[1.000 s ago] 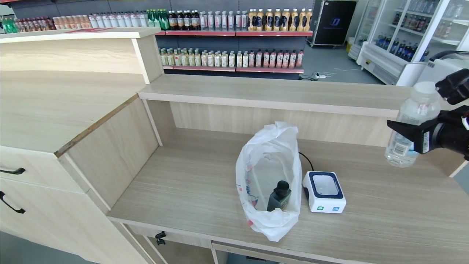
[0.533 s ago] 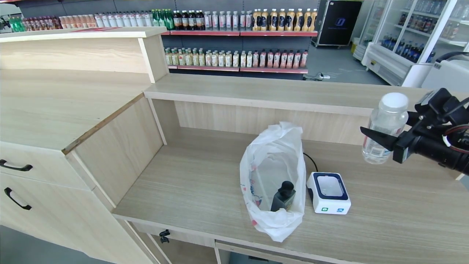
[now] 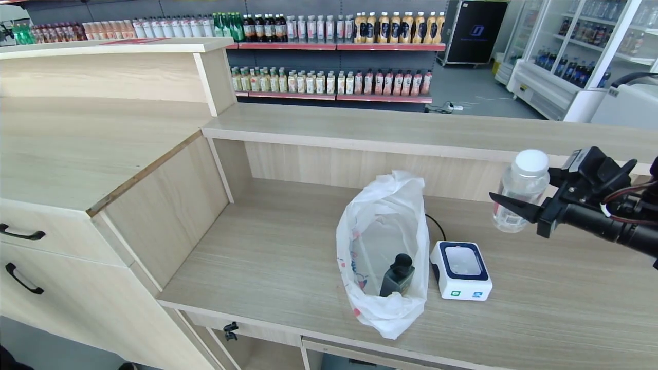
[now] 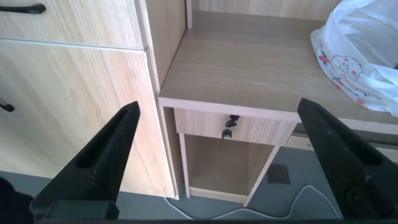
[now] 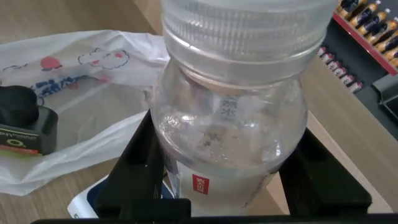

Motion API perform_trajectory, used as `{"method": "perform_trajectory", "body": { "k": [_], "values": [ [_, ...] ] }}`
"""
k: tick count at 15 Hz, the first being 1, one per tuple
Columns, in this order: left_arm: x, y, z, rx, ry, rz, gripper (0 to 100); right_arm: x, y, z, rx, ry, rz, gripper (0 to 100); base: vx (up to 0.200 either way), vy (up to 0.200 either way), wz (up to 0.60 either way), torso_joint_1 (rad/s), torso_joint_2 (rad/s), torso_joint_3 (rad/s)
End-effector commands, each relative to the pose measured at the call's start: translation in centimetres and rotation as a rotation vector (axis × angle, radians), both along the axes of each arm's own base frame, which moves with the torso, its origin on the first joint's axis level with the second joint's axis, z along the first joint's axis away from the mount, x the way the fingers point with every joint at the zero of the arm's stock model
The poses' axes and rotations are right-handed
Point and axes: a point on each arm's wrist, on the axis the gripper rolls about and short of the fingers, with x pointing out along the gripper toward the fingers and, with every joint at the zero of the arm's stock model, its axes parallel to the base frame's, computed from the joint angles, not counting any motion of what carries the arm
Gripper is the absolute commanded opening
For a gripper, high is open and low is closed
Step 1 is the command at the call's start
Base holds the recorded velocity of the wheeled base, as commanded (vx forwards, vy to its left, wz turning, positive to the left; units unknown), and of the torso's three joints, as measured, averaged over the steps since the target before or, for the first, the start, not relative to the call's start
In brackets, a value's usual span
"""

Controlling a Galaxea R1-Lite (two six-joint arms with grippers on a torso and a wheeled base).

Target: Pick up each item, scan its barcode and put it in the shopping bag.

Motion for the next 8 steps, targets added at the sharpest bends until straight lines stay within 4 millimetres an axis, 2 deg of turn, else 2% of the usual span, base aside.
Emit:
{"method": "perform_trajectory", "body": {
  "k": [1, 8],
  "values": [
    [0.0, 0.0, 0.0, 0.0, 0.001, 0.0, 100, 0.6, -0.1, -0.9, 0.002, 0.022, 0.032, 0, 0.0, 0.0, 0.0, 0.0, 0.0, 0.0],
    [0.0, 0.0, 0.0, 0.0, 0.001, 0.0, 100, 3.2, -0.1, -3.3, -0.023, -0.057, 0.151, 0, 0.0, 0.0, 0.0, 0.0, 0.0, 0.0]
  ]
}}
